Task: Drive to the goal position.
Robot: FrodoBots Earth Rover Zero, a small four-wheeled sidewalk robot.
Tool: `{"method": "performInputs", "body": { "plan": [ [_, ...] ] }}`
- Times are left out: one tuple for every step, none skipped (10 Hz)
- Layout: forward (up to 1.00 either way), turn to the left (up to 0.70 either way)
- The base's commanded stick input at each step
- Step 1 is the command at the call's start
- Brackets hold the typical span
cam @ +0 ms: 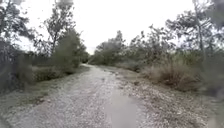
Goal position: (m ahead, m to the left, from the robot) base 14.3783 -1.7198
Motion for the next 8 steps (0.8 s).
{"method": "performInputs", "body": {
  "plan": [
    [0.3,0.0],
    [0.3,0.0],
    [0.3,0.0],
    [0.3,0.0],
    [0.3,0.0],
    [0.3,0.0],
    [0.3,0.0],
    [0.3,0.0]
  ]
}}
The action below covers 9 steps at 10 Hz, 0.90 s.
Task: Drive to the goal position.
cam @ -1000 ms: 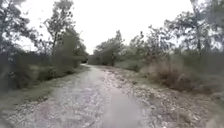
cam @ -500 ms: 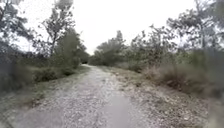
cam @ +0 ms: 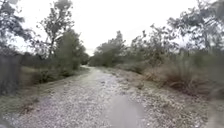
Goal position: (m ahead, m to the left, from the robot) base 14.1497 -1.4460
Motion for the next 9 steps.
{"method": "performInputs", "body": {
  "plan": [
    [0.44,0.0],
    [0.5,0.0],
    [0.5,0.0],
    [0.5,0.0],
    [0.5,0.0],
    [0.5,0.0],
    [0.5,0.0],
    [0.5,0.0],
    [0.5,0.0]
  ]
}}
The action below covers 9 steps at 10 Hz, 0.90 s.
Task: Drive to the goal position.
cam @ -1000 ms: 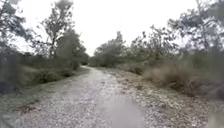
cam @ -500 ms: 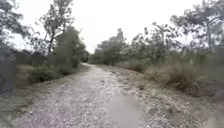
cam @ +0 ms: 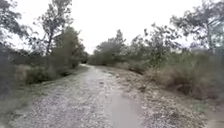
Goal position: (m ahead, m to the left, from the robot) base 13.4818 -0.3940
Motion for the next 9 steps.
{"method": "performInputs", "body": {
  "plan": [
    [0.5,0.0],
    [0.5,0.0],
    [0.5,0.0],
    [0.5,0.0],
    [0.5,0.0],
    [0.5,0.0],
    [0.5,0.0],
    [0.5,0.0],
    [0.5,0.0]
  ]
}}
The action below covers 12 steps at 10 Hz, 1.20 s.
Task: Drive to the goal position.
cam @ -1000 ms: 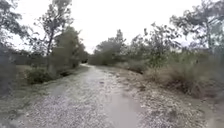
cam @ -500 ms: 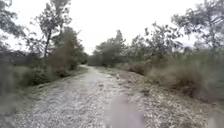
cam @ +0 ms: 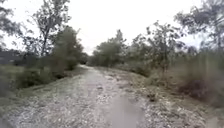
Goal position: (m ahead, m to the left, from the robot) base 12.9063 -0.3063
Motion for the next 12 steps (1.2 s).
{"method": "performInputs", "body": {
  "plan": [
    [0.5,0.0],
    [0.5,0.0],
    [0.5,0.0],
    [0.5,0.0],
    [0.5,0.11],
    [0.5,0.33],
    [0.41,0.54],
    [0.3,0.06],
    [0.3,0.0],
    [0.3,0.0],
    [0.3,0.0],
    [0.3,0.0]
  ]
}}
